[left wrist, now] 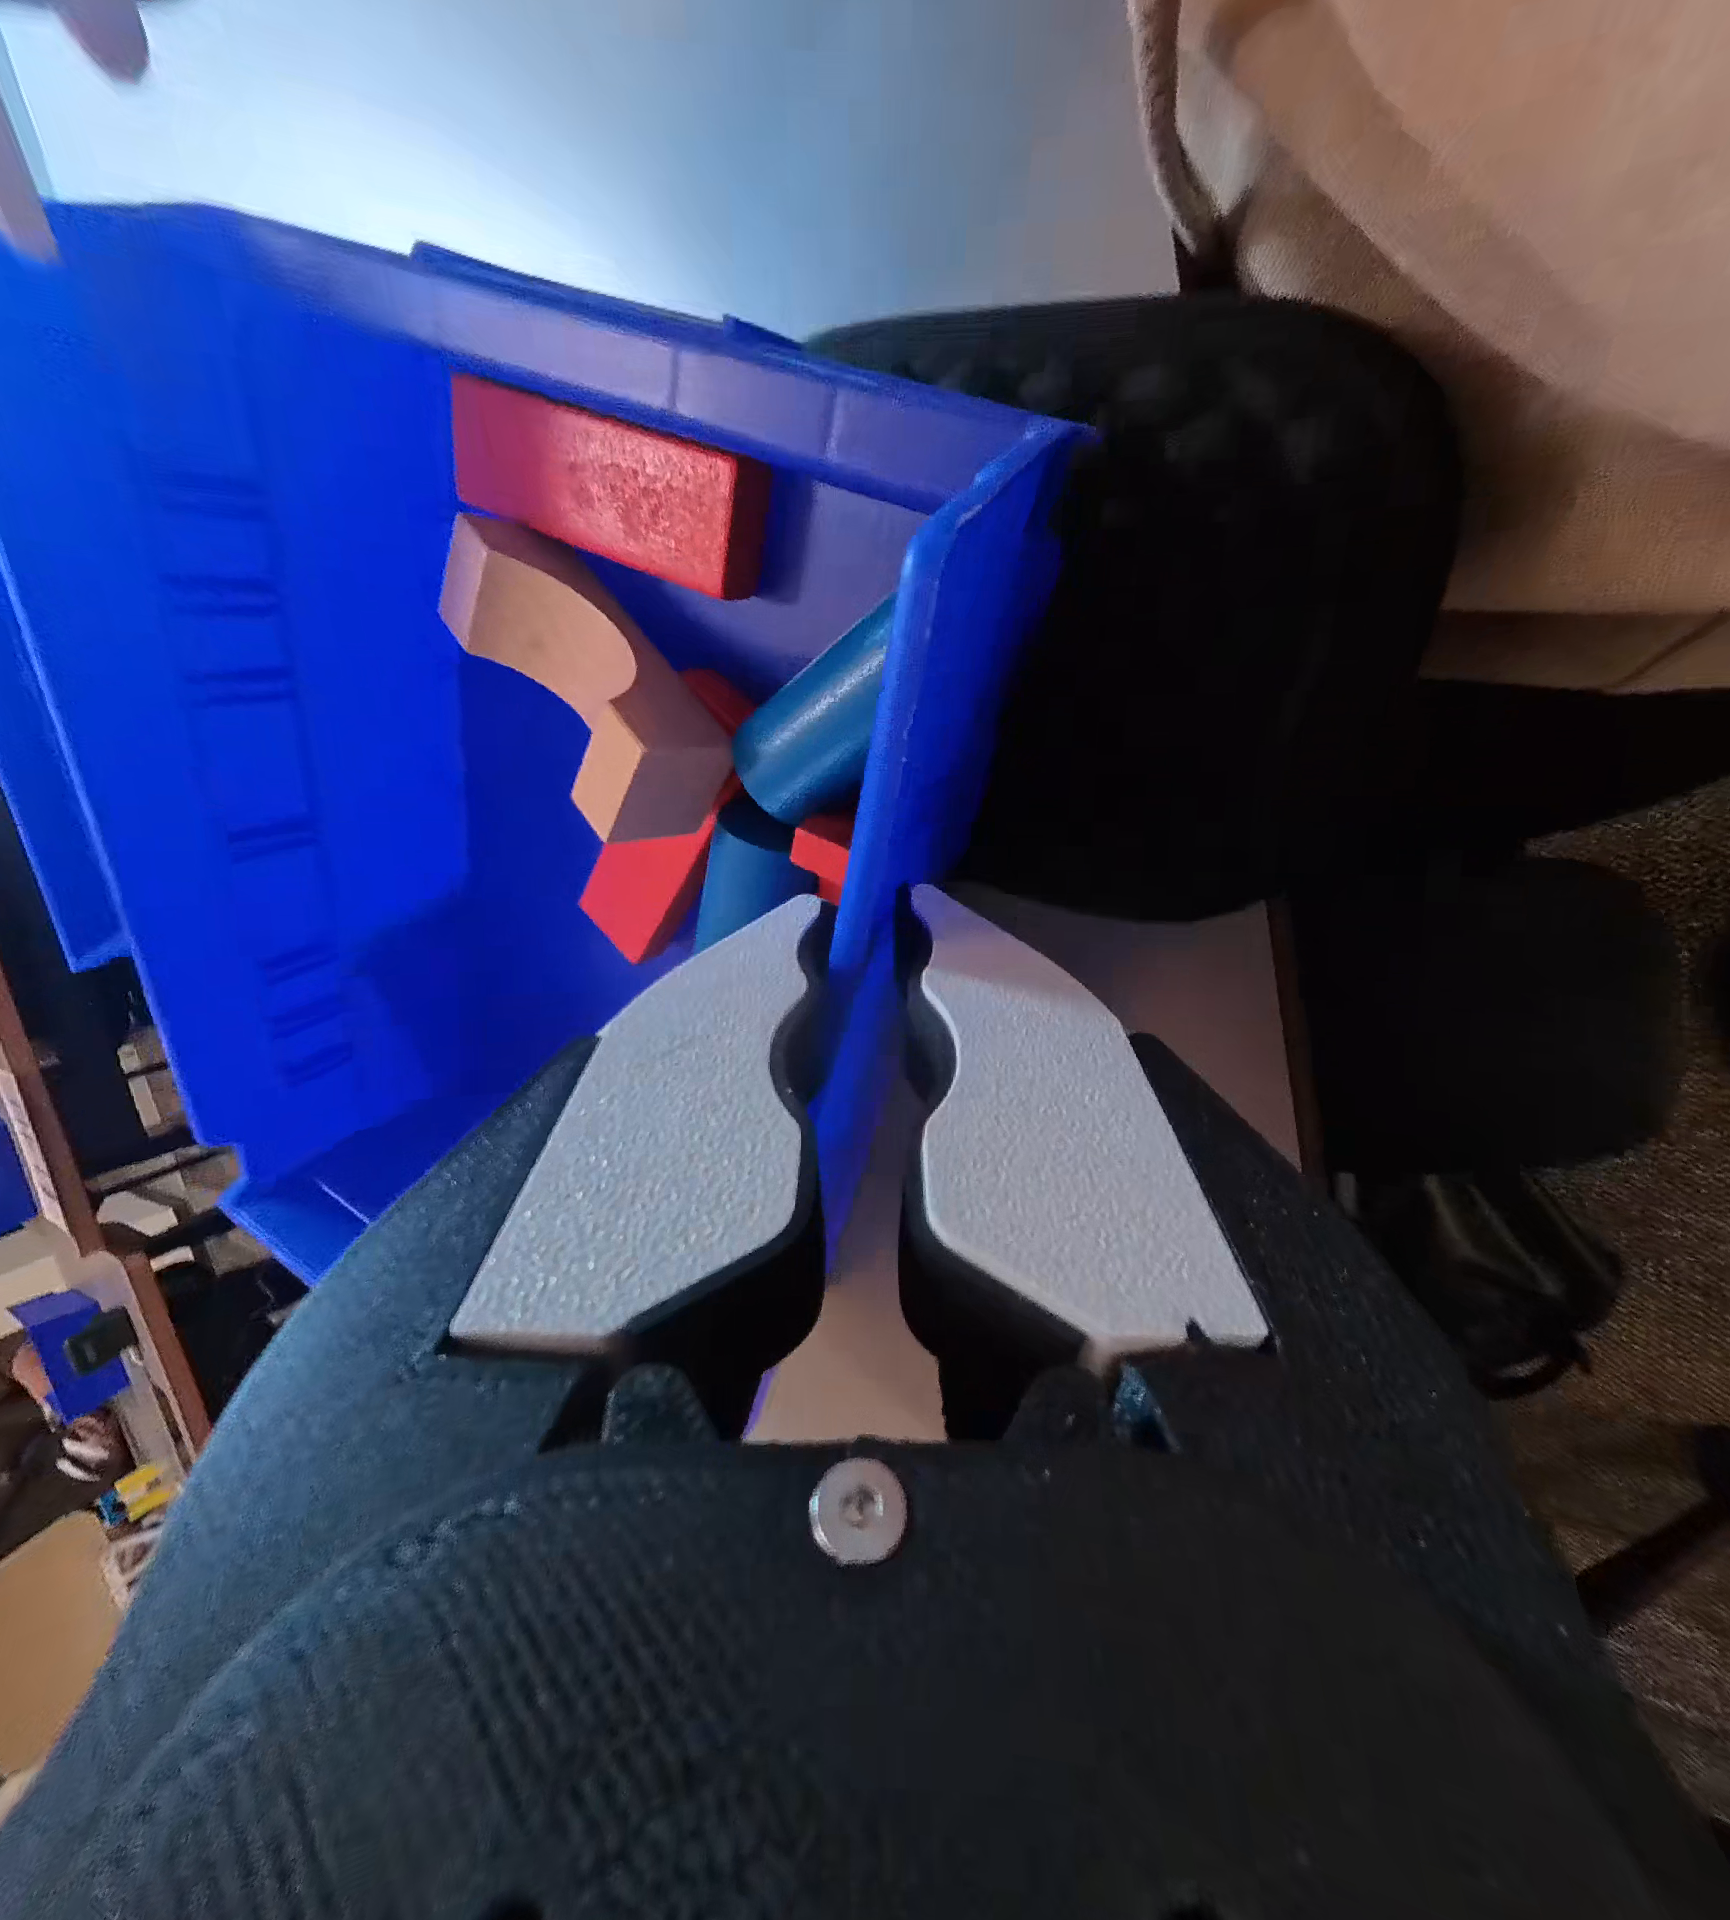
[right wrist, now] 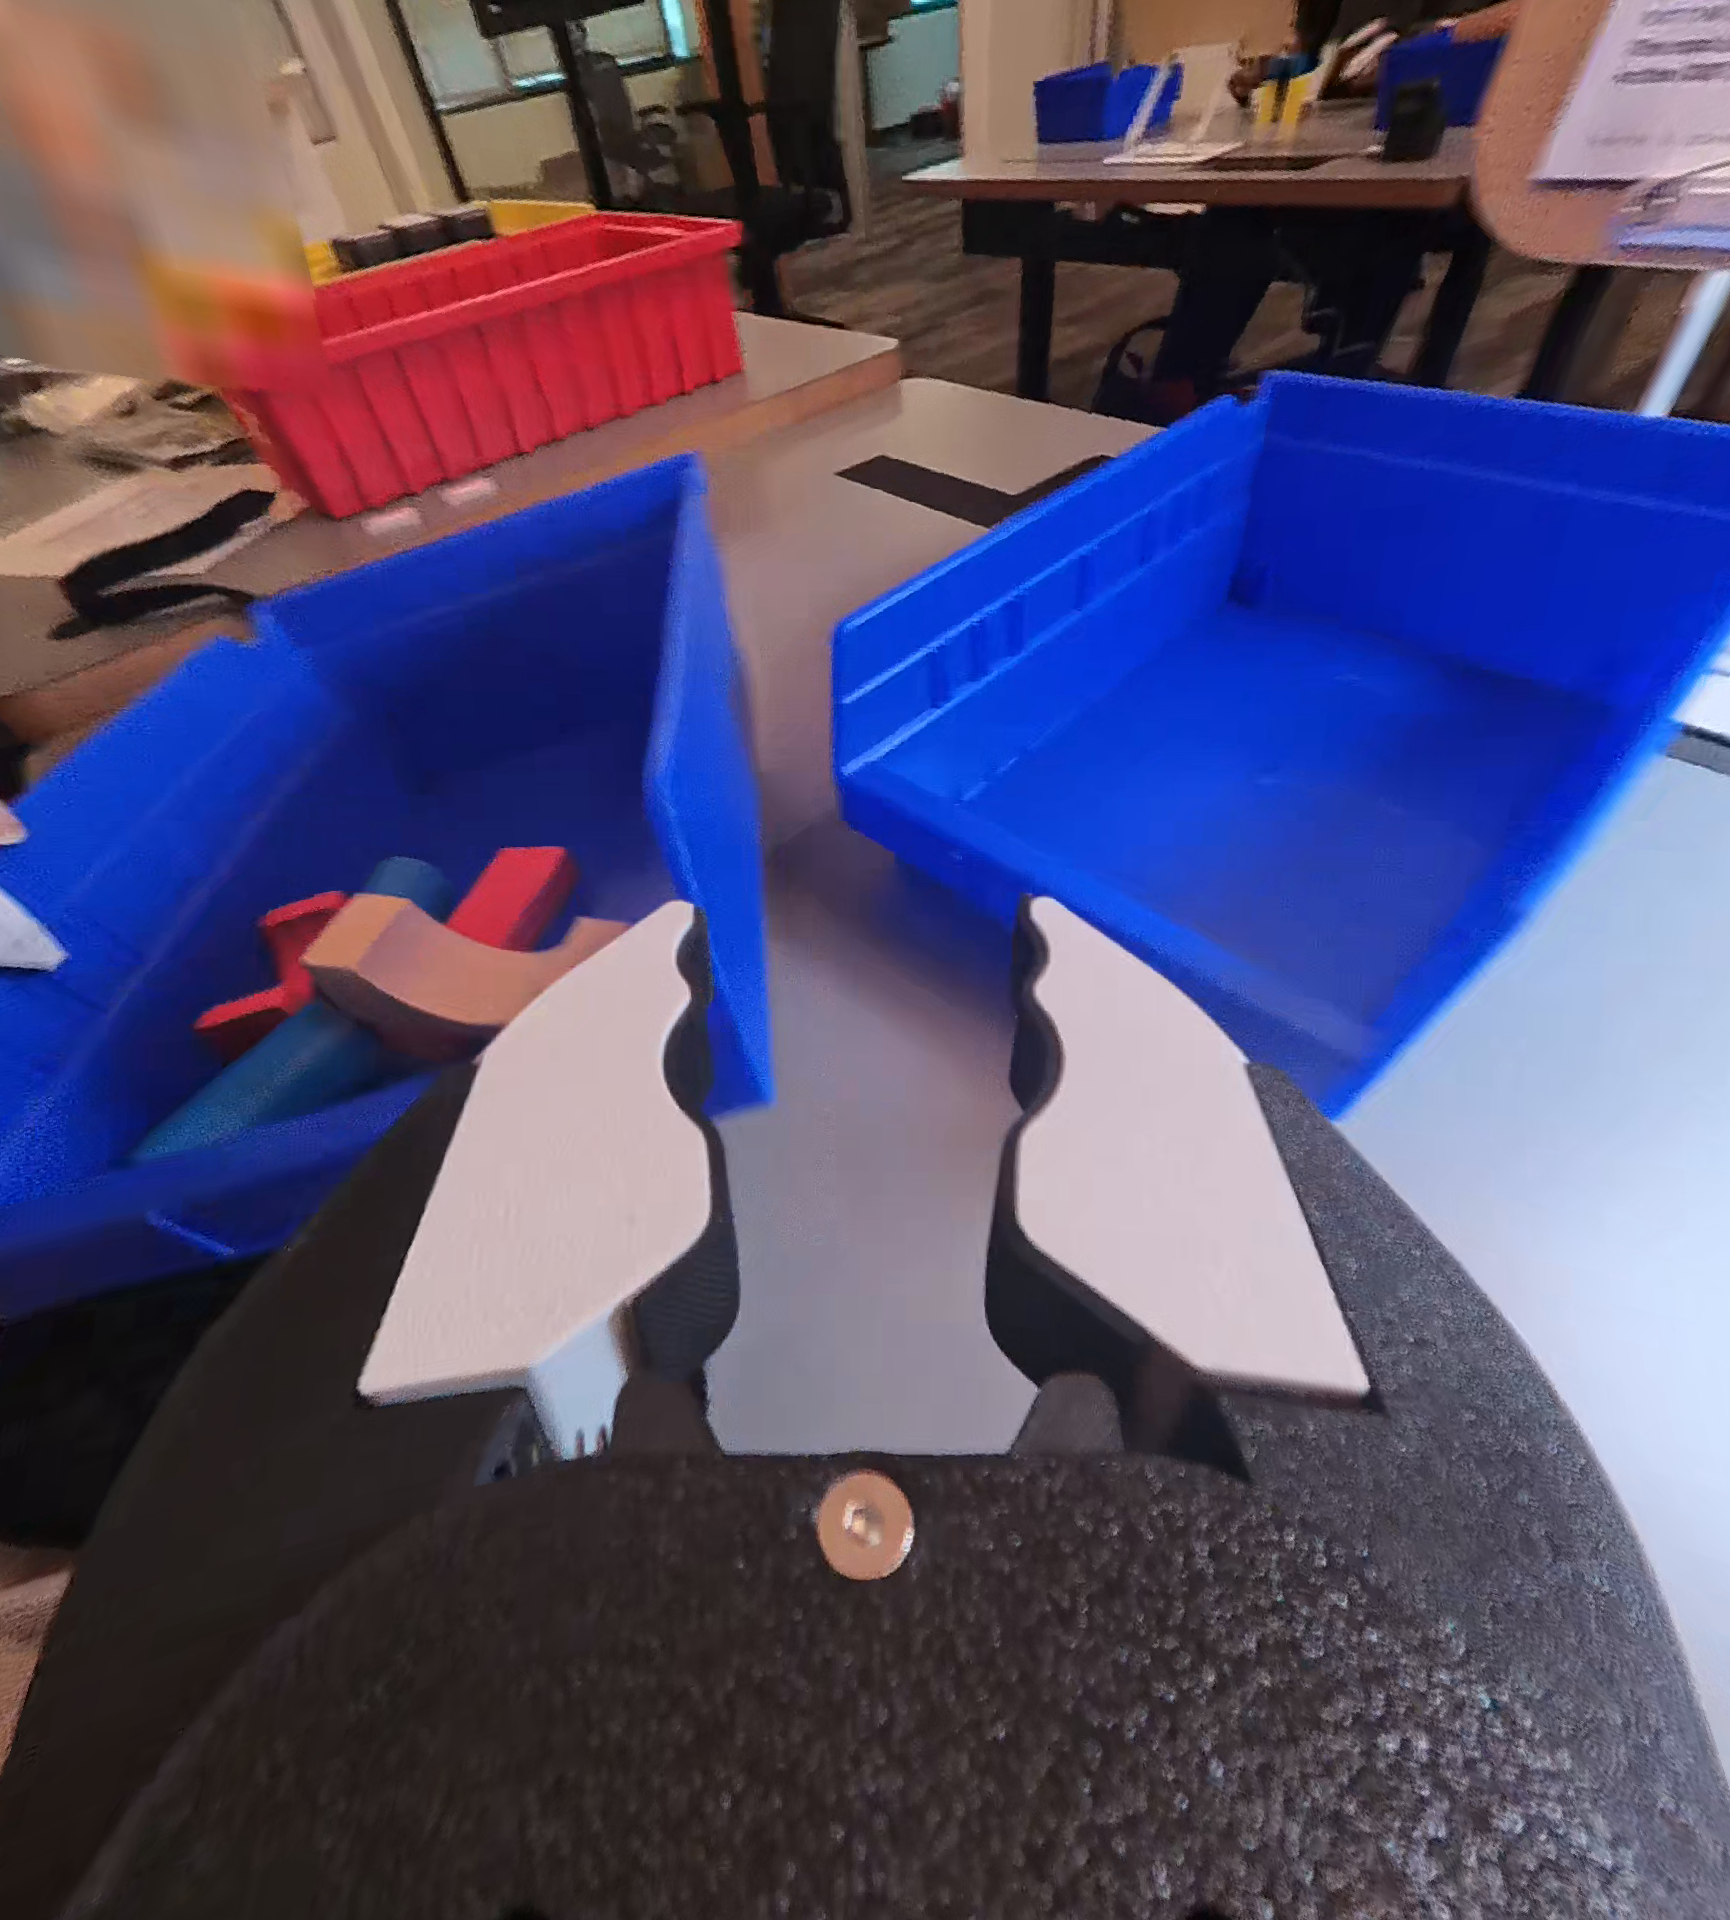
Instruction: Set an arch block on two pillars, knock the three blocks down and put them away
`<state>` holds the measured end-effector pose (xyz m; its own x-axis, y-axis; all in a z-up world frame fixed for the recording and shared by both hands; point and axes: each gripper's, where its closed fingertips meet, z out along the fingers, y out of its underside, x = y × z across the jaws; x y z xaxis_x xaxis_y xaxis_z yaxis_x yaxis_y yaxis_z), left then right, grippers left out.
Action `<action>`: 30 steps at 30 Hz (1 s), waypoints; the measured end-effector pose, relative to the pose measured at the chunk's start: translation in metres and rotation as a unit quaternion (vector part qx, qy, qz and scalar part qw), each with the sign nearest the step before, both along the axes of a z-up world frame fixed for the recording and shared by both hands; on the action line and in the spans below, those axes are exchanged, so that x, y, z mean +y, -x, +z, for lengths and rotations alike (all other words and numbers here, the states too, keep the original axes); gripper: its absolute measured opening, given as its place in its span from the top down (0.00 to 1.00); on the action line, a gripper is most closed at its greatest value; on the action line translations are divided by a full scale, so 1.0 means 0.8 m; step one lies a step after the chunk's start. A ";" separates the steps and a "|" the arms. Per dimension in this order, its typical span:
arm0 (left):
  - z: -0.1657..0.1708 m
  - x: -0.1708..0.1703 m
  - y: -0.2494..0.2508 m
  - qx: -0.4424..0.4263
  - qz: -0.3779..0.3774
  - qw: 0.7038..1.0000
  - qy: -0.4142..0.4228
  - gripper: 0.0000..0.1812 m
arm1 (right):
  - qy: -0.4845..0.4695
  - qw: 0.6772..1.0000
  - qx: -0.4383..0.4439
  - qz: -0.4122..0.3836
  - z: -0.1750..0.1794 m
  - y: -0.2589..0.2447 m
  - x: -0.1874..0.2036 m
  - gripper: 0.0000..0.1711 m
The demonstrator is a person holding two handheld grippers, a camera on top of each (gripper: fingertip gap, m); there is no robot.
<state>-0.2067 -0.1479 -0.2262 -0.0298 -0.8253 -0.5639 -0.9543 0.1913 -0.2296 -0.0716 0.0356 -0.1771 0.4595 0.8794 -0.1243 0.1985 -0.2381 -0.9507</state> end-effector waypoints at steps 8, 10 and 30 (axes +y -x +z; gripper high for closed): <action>0.002 0.013 0.075 0.032 0.096 0.995 -0.014 0.94 | -0.015 0.996 -0.026 -0.088 0.006 -0.067 0.074 0.67; -0.002 0.024 0.092 0.040 0.114 0.993 -0.016 0.94 | -0.016 0.993 -0.057 -0.099 -0.004 -0.071 0.098 0.66; -0.022 0.167 0.086 0.144 0.030 0.989 -0.012 0.93 | 0.034 0.970 -0.122 -0.207 -0.074 -0.159 0.214 0.98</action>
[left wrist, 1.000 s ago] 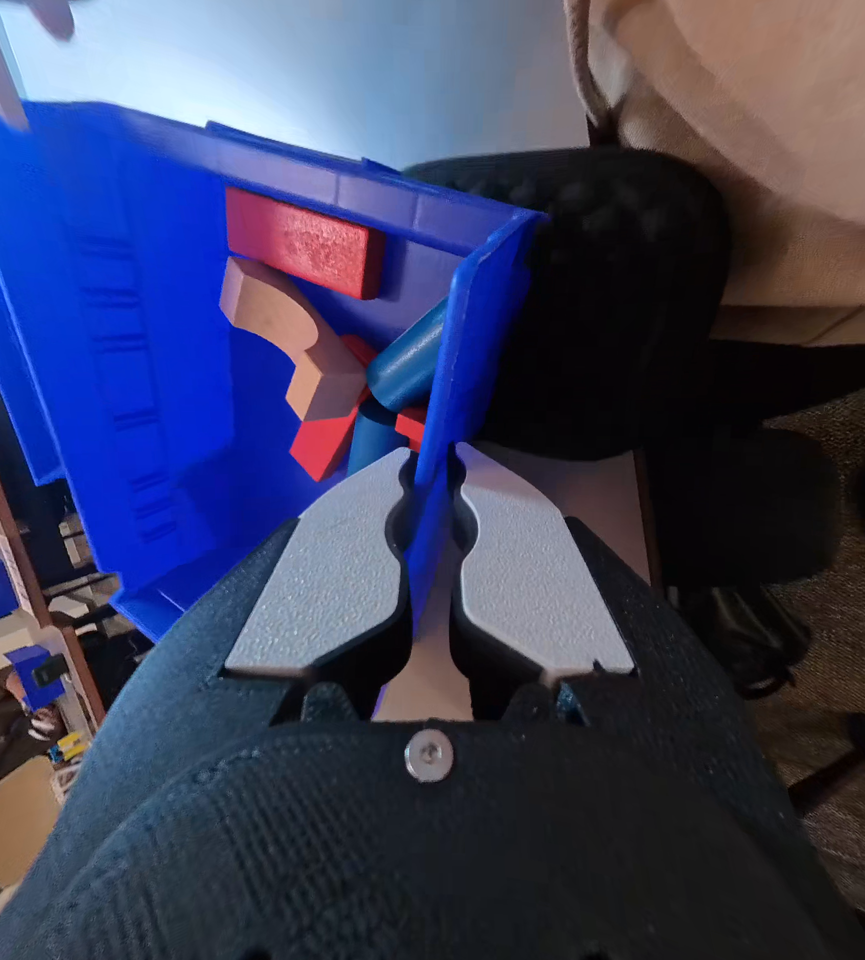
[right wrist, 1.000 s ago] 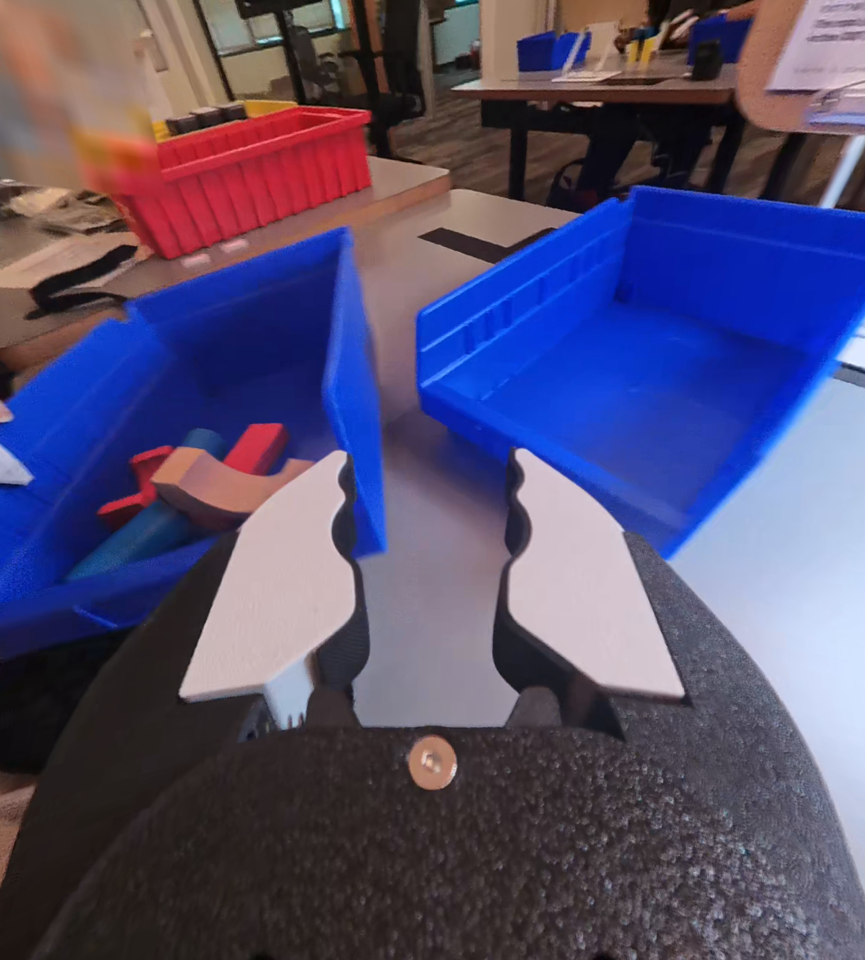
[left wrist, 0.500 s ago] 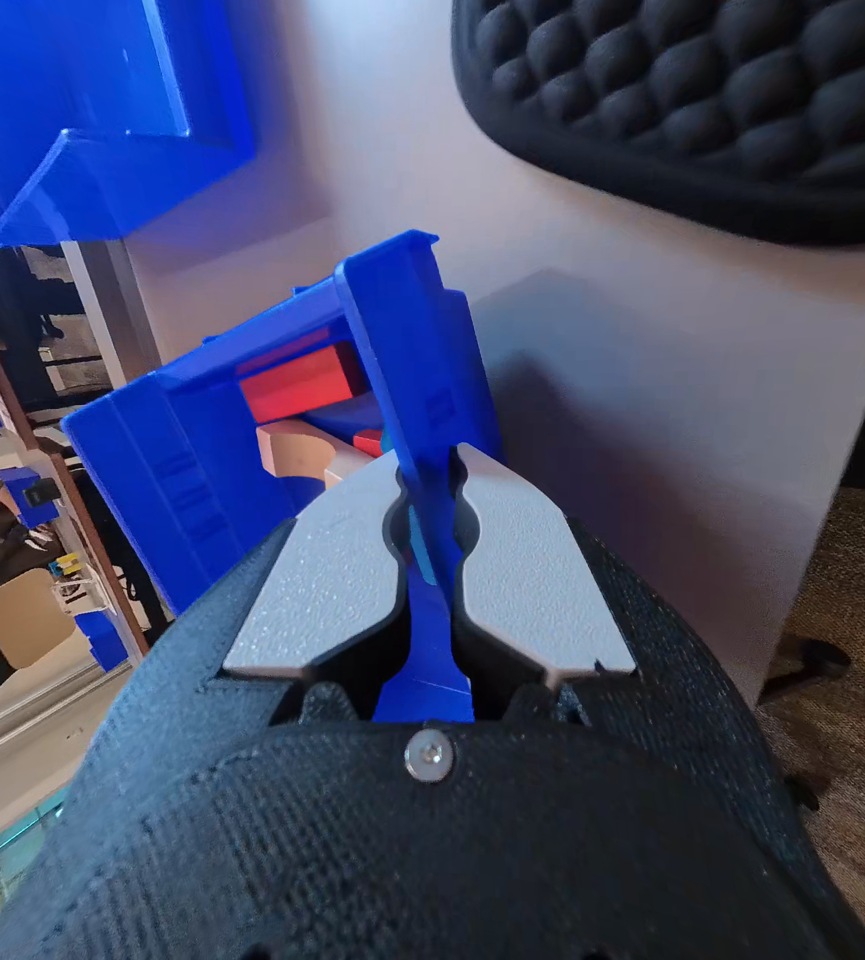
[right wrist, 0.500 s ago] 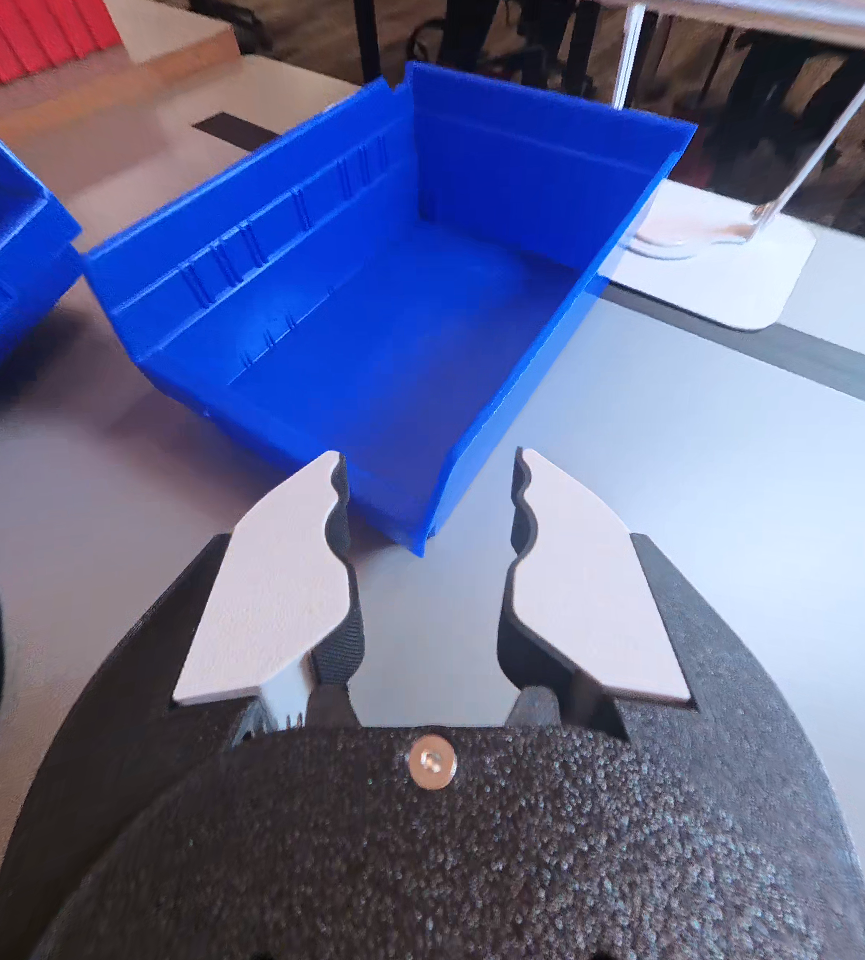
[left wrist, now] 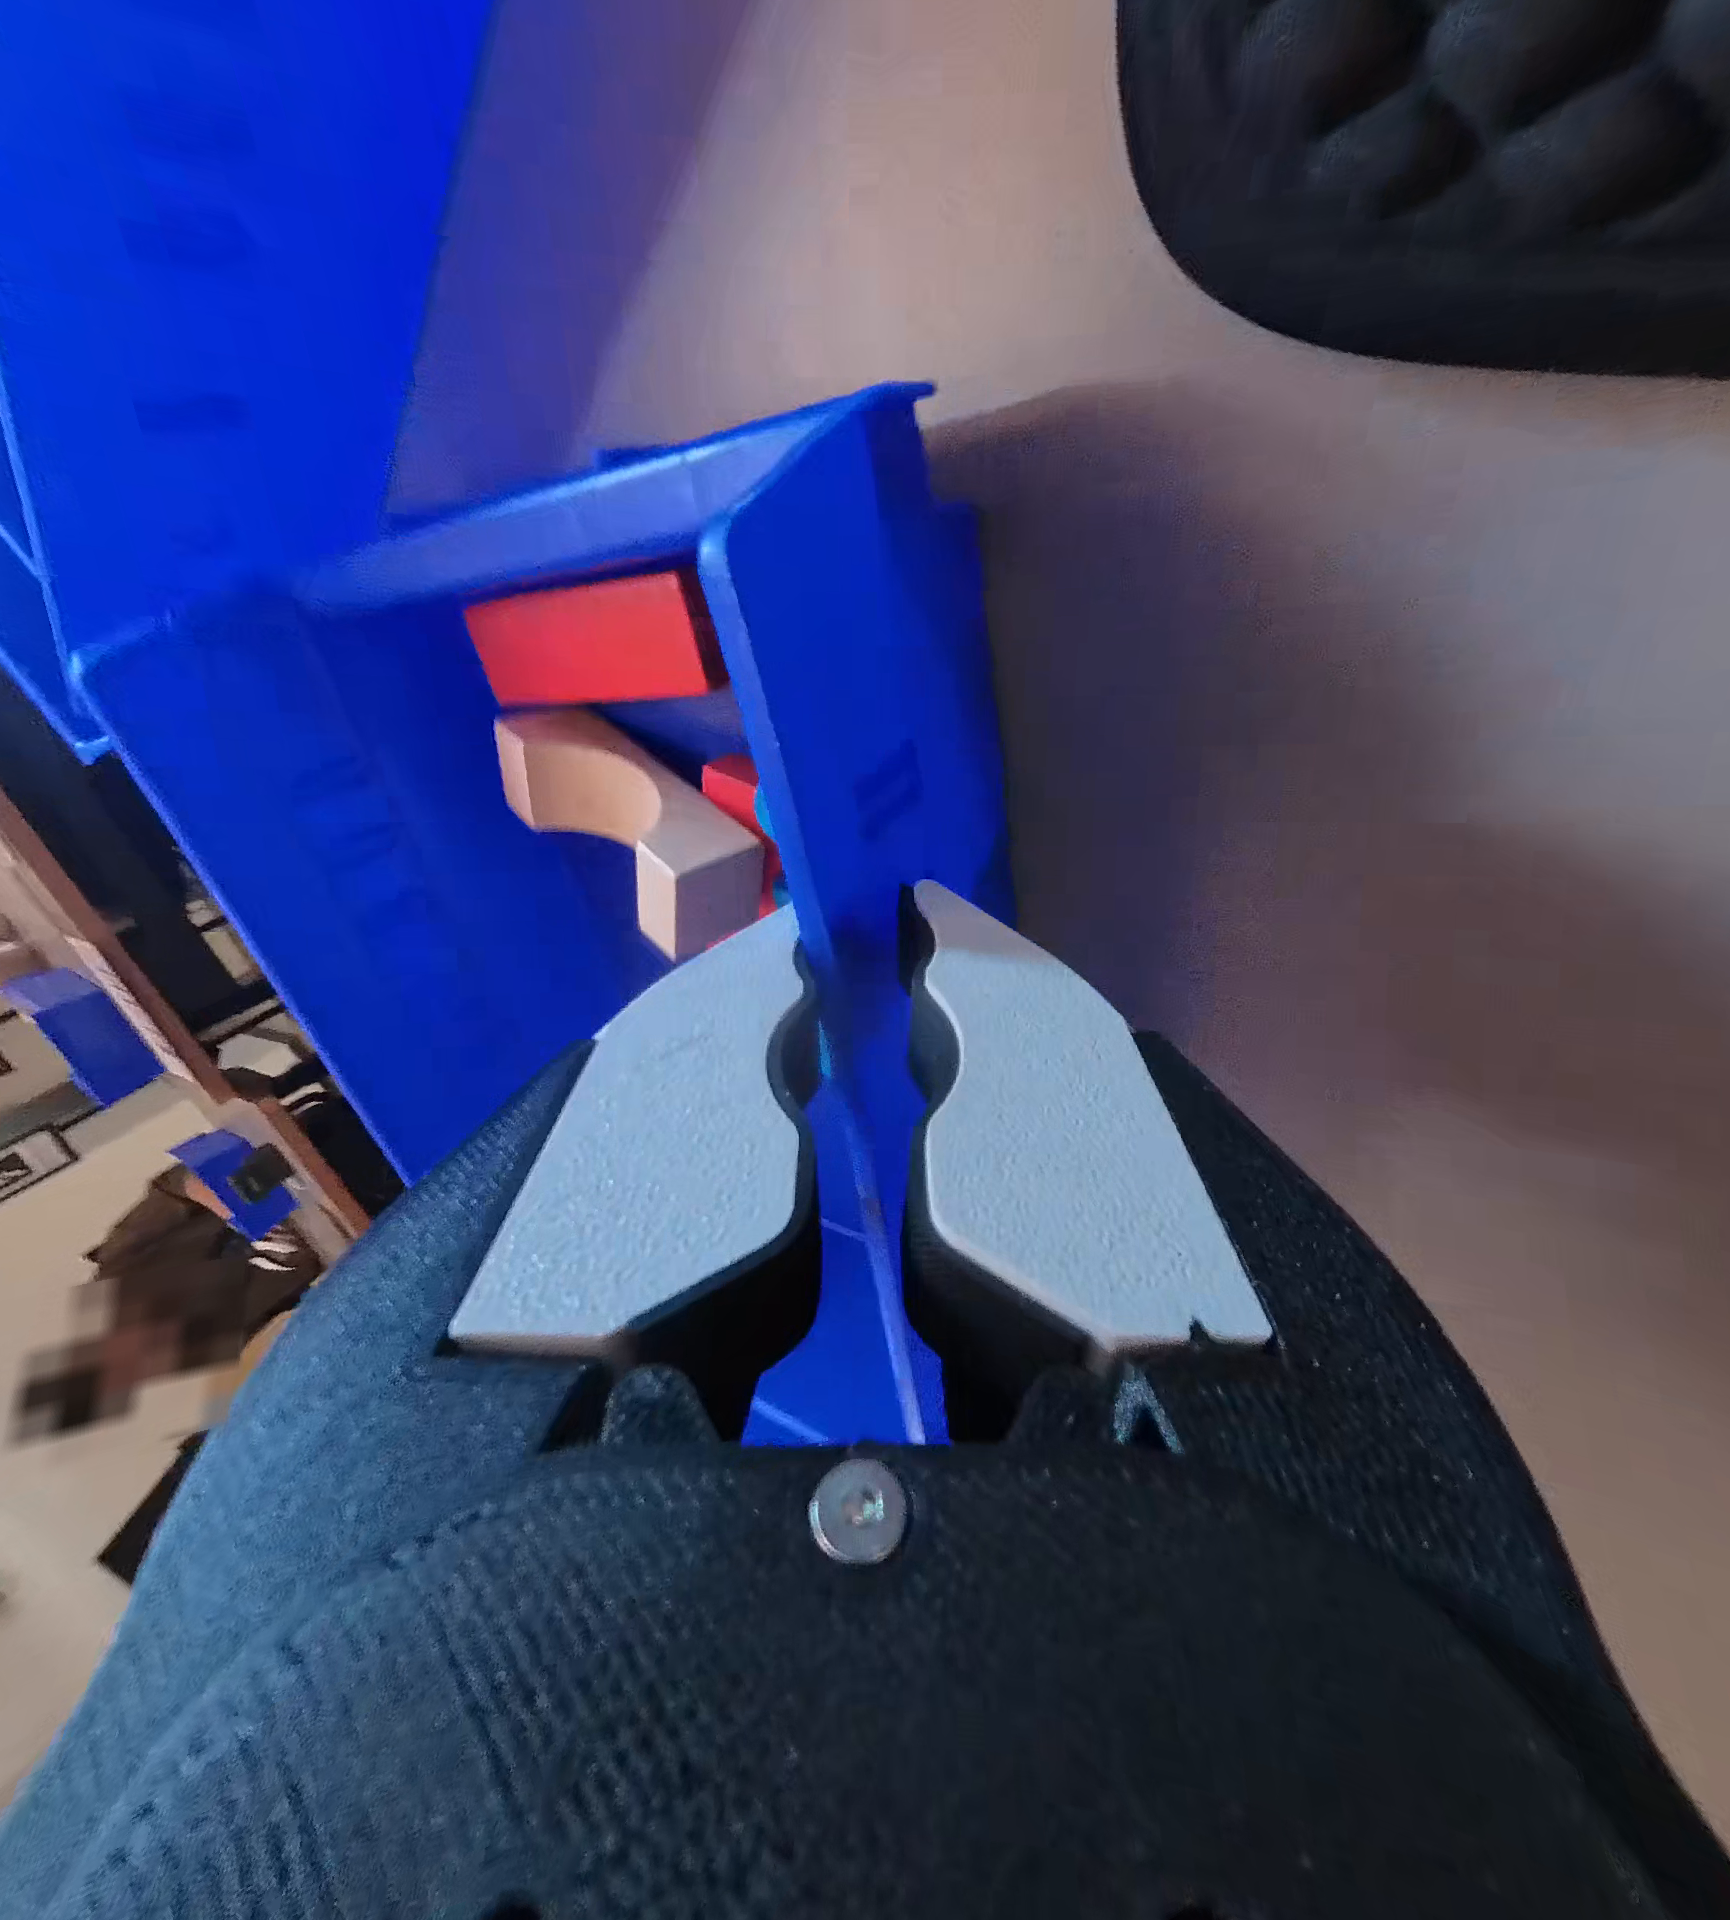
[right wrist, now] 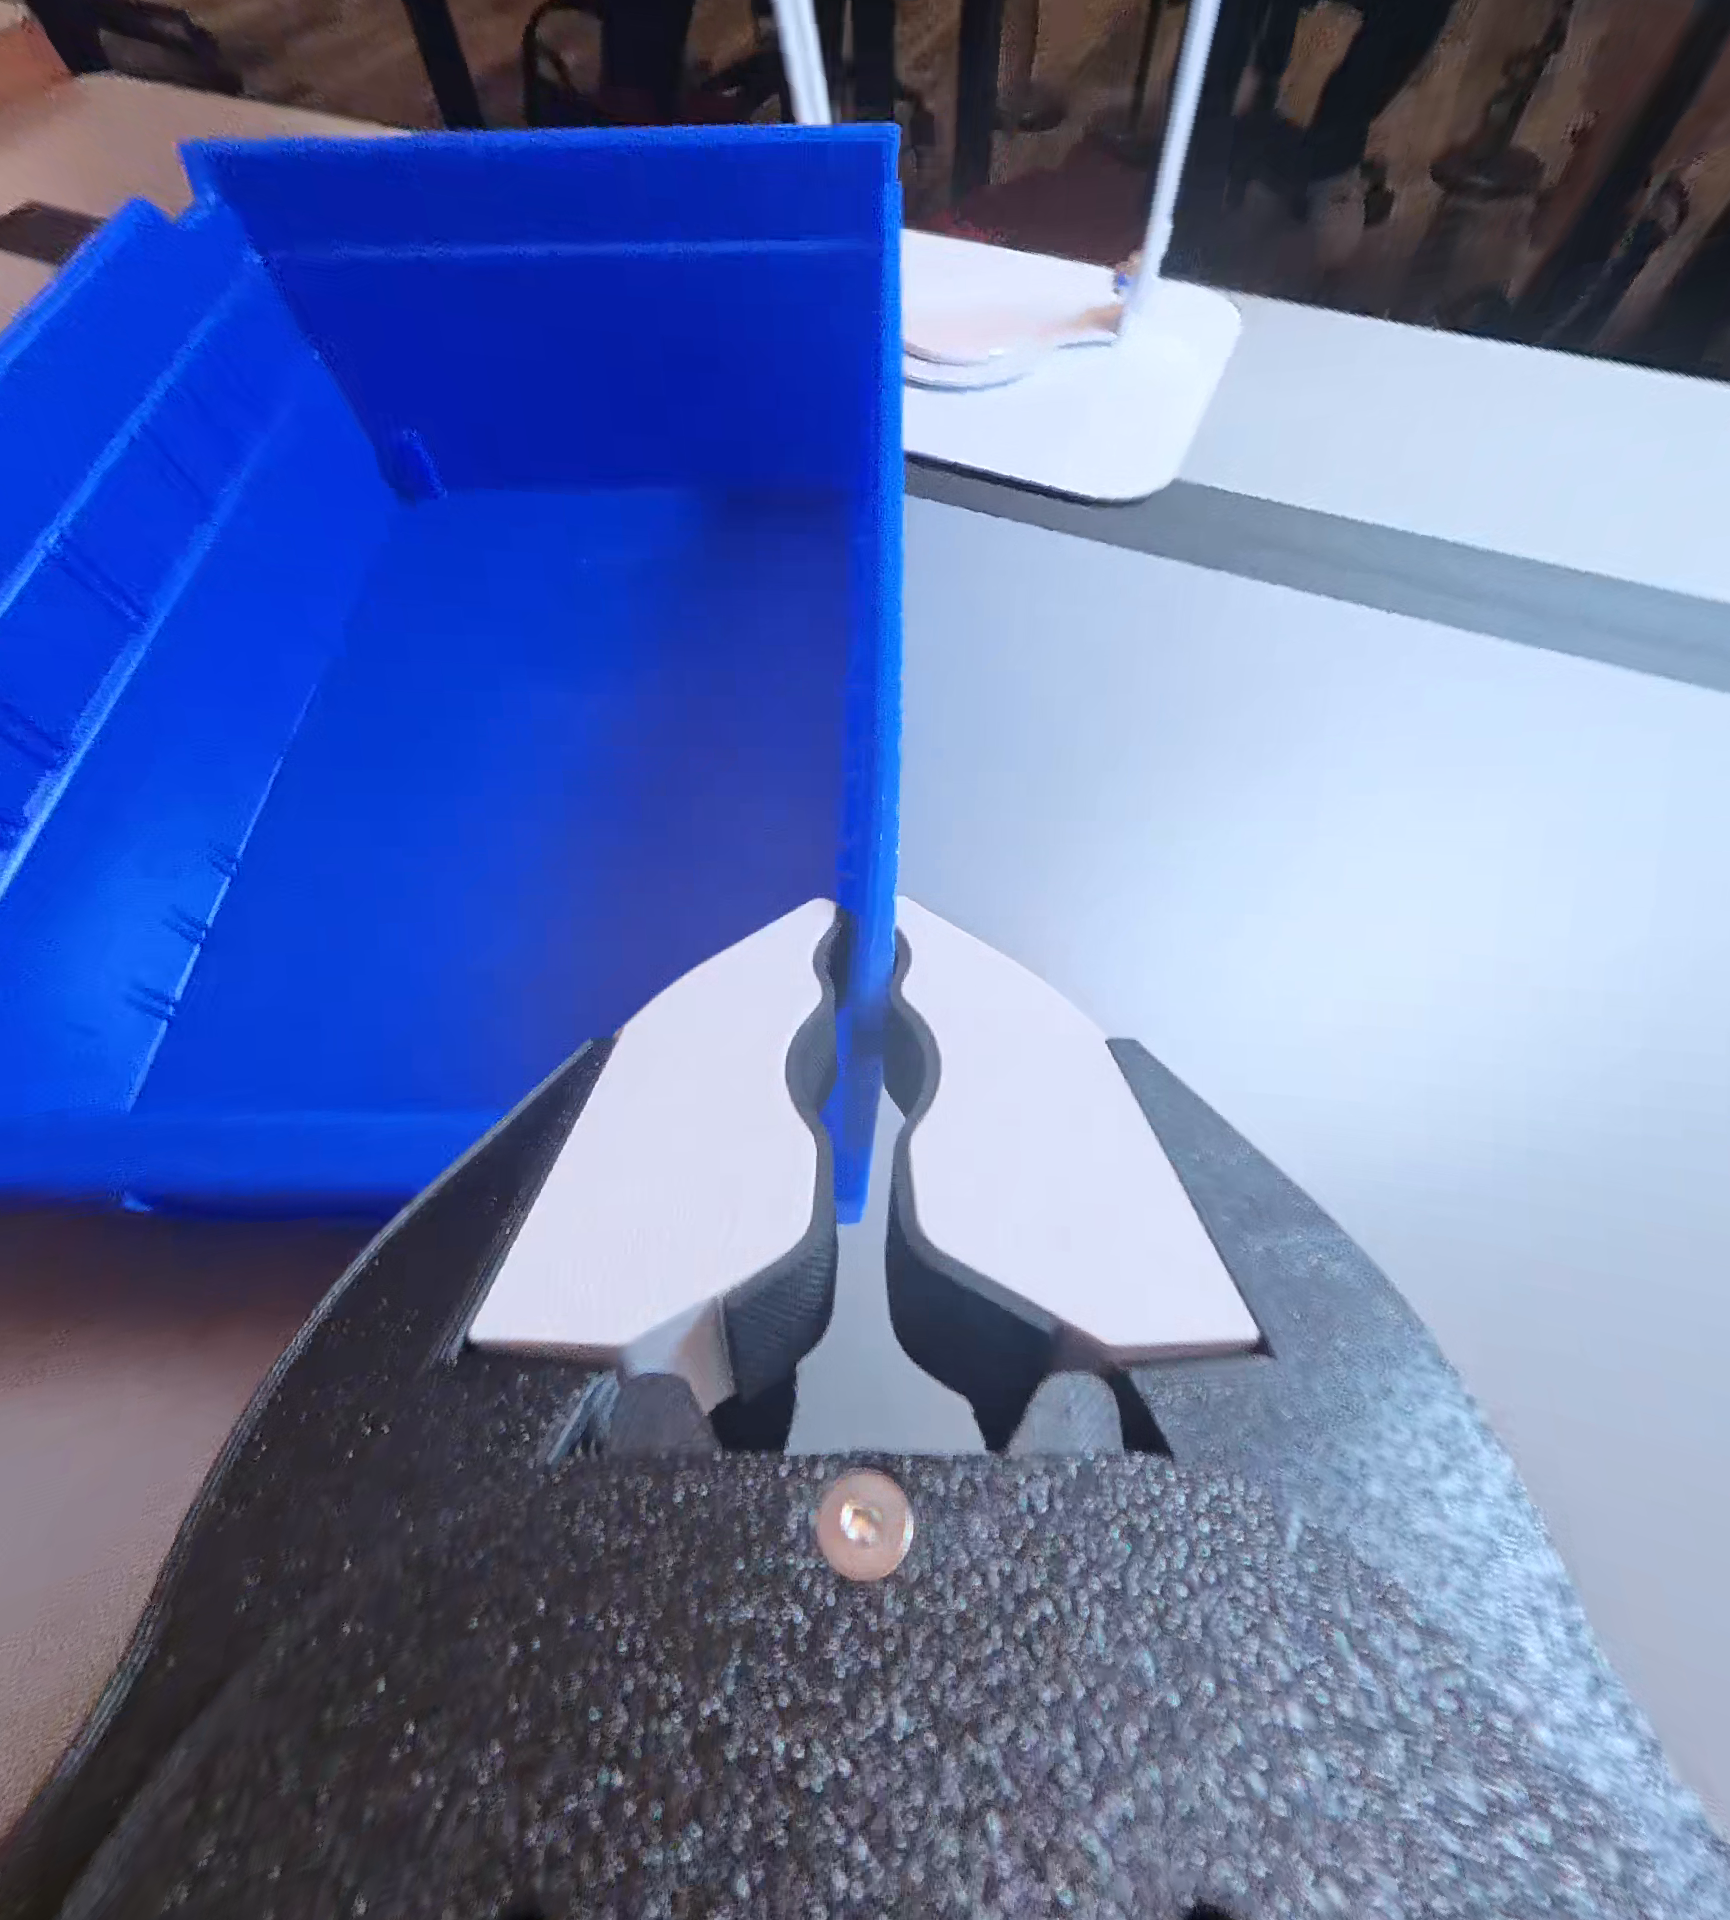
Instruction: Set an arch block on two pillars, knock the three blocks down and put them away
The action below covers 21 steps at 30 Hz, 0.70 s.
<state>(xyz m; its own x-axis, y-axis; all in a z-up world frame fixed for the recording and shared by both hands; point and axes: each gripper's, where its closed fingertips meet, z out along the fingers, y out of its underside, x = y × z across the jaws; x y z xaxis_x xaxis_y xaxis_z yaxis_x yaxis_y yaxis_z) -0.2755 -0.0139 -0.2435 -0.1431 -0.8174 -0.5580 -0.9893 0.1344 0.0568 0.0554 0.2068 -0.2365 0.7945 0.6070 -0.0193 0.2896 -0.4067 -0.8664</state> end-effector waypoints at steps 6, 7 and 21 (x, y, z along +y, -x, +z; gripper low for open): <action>0.012 0.029 0.035 0.029 0.017 0.996 -0.084 0.89 | -0.001 0.997 0.034 -0.074 0.001 -0.112 -0.013 0.98; 0.015 0.035 0.049 0.029 0.030 0.993 -0.107 0.89 | -0.010 0.995 0.033 -0.092 0.001 -0.131 -0.017 0.98; 0.048 0.002 0.042 -0.626 0.306 0.717 -0.011 0.60 | -0.065 0.968 0.081 -0.231 0.010 -0.244 -0.047 0.98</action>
<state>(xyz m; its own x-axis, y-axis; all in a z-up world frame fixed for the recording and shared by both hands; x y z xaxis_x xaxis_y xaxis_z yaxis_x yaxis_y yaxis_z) -0.3092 -0.0123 -0.2048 0.8638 -0.5013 0.0501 -0.1398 -0.3341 -0.9321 0.2502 0.1694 -0.2289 0.9743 0.1941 -0.1138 -0.0406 -0.3457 -0.9375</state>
